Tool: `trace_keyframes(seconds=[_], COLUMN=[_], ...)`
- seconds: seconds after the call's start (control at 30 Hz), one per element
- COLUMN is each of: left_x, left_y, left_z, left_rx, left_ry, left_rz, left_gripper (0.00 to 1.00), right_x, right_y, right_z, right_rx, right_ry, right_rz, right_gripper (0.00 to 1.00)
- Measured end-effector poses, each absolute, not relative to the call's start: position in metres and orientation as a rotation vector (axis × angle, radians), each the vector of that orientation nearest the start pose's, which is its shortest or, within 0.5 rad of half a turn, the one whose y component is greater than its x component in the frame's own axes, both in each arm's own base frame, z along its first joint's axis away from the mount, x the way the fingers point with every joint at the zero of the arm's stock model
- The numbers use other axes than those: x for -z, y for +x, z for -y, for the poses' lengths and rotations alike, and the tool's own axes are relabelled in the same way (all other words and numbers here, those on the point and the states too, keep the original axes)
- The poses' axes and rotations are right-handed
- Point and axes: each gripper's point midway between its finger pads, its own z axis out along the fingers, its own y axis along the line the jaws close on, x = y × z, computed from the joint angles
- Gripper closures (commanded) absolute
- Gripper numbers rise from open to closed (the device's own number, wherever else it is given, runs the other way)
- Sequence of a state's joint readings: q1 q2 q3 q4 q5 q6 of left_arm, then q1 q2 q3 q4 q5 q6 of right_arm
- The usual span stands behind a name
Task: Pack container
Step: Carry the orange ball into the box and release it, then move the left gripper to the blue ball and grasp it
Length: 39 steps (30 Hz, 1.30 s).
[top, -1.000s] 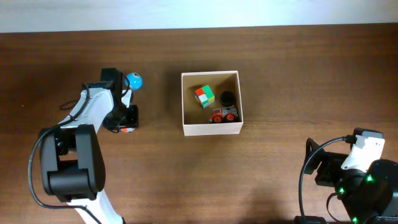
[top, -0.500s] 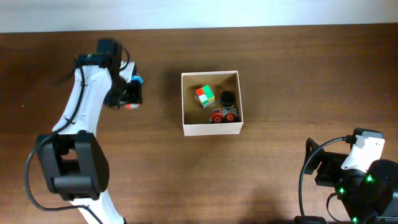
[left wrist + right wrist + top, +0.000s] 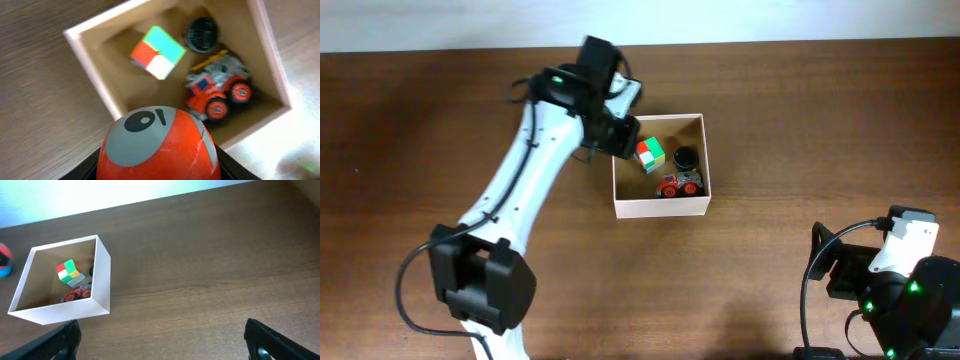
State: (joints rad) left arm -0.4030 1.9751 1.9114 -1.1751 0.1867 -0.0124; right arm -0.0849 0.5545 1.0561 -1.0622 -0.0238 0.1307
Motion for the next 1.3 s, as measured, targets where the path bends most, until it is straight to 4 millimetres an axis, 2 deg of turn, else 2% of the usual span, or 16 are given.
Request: trace_keyframes(seconds=[0.03,0.07,0.1,0.17,0.23,0.27,0.47,0.57,0.67,0.73,0.83,0.9,1.07,1.2,1.3], left_x=[-0.171,-0.172,-0.172,-0.173,-0.173,-0.173,-0.175,-0.174,-0.173,-0.173,-0.177,-0.177,-0.176,-0.182,-0.188], left_y=[0.401,0.399,0.398,0.395,0.394,0.394,0.398,0.405,0.416,0.423,0.435,0.441,0.449,0.454,0.457], left_z=[0.213,0.218,0.223,0.229,0.233,0.235,0.237,0.229,0.205,0.179,0.139,0.104,0.044,0.008,-0.003], left_rx=[0.364,0.368,0.371,0.379,0.382,0.384,0.382,0.301,0.132,0.017,-0.057,-0.06,0.052,0.117,0.123], left_ry=[0.613,0.63,0.65,0.667,0.68,0.682,0.695,0.684,0.583,0.465,0.287,0.162,-0.032,-0.14,-0.156], left_rz=[-2.763,-2.756,-2.747,-2.739,-2.732,-2.729,-2.702,-2.692,-2.704,-2.731,-2.752,-2.78,-2.811,-2.791,-2.771], left_gripper=[0.47,0.37,0.2,0.08,0.05,0.01,0.01,0.01,0.01,0.01,0.01,0.01,0.01,0.01,0.01], right_x=[-0.292,-0.292,-0.292,-0.292,-0.292,-0.292,-0.292,-0.292,-0.292,-0.292,-0.292,-0.292,-0.292,-0.292,-0.292], right_y=[0.189,0.189,0.189,0.189,0.189,0.189,0.189,0.189,0.189,0.189,0.189,0.189,0.189,0.189,0.189], right_z=[0.012,0.012,0.012,0.012,0.012,0.012,0.012,0.012,0.012,0.012,0.012,0.012,0.012,0.012,0.012], right_rx=[-0.053,-0.053,-0.054,-0.053,-0.053,-0.053,-0.053,-0.053,-0.053,-0.052,-0.053,-0.053,-0.053,-0.053,-0.053], right_ry=[0.215,0.216,0.216,0.216,0.215,0.215,0.216,0.216,0.215,0.215,0.216,0.216,0.215,0.215,0.215], right_rz=[-2.121,-2.121,-2.121,-2.121,-2.121,-2.121,-2.121,-2.121,-2.121,-2.121,-2.121,-2.12,-2.121,-2.121,-2.121], right_gripper=[0.01,0.01,0.01,0.01,0.01,0.01,0.01,0.01,0.01,0.01,0.01,0.01,0.01,0.01,0.01])
